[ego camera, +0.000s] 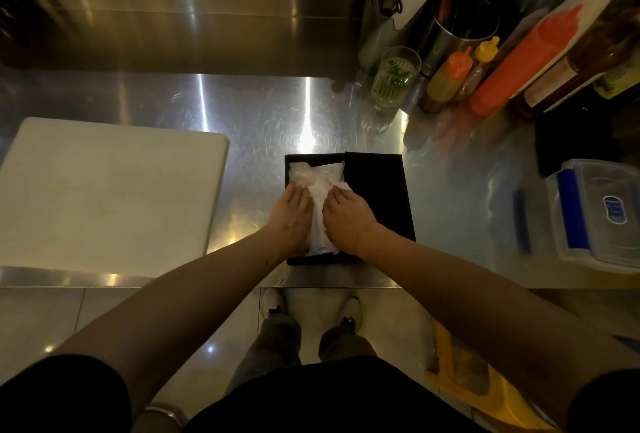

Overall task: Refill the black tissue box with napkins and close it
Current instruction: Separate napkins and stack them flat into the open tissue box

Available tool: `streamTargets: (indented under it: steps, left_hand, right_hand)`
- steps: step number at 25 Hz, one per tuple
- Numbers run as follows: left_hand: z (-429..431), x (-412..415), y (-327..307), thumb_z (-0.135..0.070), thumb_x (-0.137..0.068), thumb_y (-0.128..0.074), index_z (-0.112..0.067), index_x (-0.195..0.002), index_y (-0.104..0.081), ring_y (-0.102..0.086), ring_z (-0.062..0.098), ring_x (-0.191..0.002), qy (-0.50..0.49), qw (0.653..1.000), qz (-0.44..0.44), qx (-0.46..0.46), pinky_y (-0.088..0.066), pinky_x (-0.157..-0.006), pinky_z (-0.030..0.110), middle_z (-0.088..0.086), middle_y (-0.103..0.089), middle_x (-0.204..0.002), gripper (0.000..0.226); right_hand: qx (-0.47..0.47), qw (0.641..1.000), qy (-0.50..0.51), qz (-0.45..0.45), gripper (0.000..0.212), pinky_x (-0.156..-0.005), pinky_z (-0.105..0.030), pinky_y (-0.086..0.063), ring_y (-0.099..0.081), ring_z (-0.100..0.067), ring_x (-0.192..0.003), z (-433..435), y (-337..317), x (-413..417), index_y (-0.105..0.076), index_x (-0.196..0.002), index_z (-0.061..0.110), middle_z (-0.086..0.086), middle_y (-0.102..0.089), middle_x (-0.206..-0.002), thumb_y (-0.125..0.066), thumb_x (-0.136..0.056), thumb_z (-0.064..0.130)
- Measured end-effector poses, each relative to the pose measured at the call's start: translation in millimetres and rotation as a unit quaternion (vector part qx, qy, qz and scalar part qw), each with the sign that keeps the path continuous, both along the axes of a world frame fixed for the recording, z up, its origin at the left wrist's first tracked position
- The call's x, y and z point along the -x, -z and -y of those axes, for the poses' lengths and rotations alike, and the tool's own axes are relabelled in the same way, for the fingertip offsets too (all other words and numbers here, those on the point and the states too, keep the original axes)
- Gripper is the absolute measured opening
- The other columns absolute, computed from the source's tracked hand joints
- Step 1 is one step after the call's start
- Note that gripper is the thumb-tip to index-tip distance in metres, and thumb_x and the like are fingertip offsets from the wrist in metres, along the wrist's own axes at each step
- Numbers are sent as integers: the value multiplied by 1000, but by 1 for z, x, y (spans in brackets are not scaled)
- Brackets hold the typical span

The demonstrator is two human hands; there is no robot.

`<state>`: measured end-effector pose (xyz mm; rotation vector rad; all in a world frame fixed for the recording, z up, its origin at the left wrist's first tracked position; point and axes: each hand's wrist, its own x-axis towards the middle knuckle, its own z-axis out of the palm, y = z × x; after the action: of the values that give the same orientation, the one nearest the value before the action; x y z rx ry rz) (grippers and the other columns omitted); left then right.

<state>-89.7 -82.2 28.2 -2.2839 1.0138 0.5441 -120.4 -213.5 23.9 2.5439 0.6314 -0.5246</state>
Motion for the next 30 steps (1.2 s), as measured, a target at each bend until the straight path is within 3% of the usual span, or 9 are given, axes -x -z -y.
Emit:
streamTargets:
  steps: [3, 6, 8, 10, 13, 16, 24, 27, 30]
  left_hand:
    - [-13, -2, -1, -68, -88, -36, -1, -149, -21, -10, 37, -148, -1, 998, -12, 65, -3, -120, 50, 24, -16, -158, 92]
    - [-21, 0, -2, -67, -90, -33, -3, -148, -26, -10, 36, -148, 4, 995, -14, 99, -4, -120, 50, 23, -18, -158, 87]
    - [-24, 2, -2, -65, -91, -33, -3, -148, -28, -11, 36, -148, 9, 993, -11, 116, -5, -120, 49, 23, -20, -157, 85]
    - [-27, 3, -2, -63, -91, -32, -2, -147, -30, -12, 35, -148, 8, 992, -7, 128, -5, -120, 49, 22, -23, -156, 82]
    - [-29, 5, -1, -63, -92, -28, -3, -146, -31, -12, 35, -148, 14, 991, -4, 132, -5, -120, 50, 21, -25, -156, 81]
    - [-29, 6, 1, -64, -92, -26, -5, -147, -32, -10, 35, -148, 18, 991, 2, 130, -4, -119, 52, 20, -26, -156, 80]
    - [-27, 1, 9, -62, -90, -32, -6, -147, -32, -11, 35, -147, 9, 992, -4, 123, -5, -119, 51, 18, -29, -154, 79]
    - [-29, 0, 10, -61, -90, -32, -7, -147, -32, -11, 34, -148, 15, 992, -2, 128, -5, -120, 51, 18, -27, -155, 79]
    - [-37, 2, 14, -57, -94, -32, -10, -152, -24, 0, 34, -150, 3, 979, -21, 202, -3, -121, 48, 19, -9, -161, 75]
  right_hand:
    - [-130, 991, 6, 18, 45, -116, -41, -25, -40, -31, -134, 9, -9, 4, -49, -136, 6, -18, -47, -143, -48, -97, 30]
    - [-297, 953, -12, 66, 25, -88, -42, -50, -62, -31, -99, 22, -19, 14, -65, -108, 5, -15, -66, -109, -62, -85, 14]
    - [-382, 911, 45, 149, 25, -75, -39, -53, -63, -28, -88, 28, -22, 18, -66, -105, 4, -14, -67, -101, -66, -81, 9]
    - [-409, 882, 140, 189, 32, -85, -39, -51, -61, -28, -100, 33, -25, 17, -61, -115, 3, -15, -64, -111, -62, -85, 14]
    - [-315, 928, 166, 105, 49, -114, -40, -28, -45, -30, -131, 33, -18, 15, -44, -138, 2, -17, -50, -140, -45, -99, 32]
    - [-186, 977, 96, 45, 61, -120, -42, -3, -20, -27, -147, 21, -12, 13, -29, -148, 4, -15, -29, -156, -28, -102, 44]
    - [28, 998, 54, -2, 69, -119, -48, 4, -13, -32, -148, 1, 2, 2, -19, -150, 2, -18, -24, -157, -28, -100, 48]
    - [12, 999, 53, -6, 67, -119, -48, 4, -15, -32, -147, 1, 0, -1, -23, -150, 2, -18, -26, -157, -32, -100, 47]
    - [-143, 986, 81, 11, 58, -121, -44, -2, -14, -27, -148, 10, -6, 5, -28, -148, 5, -15, -21, -159, -35, -101, 37]
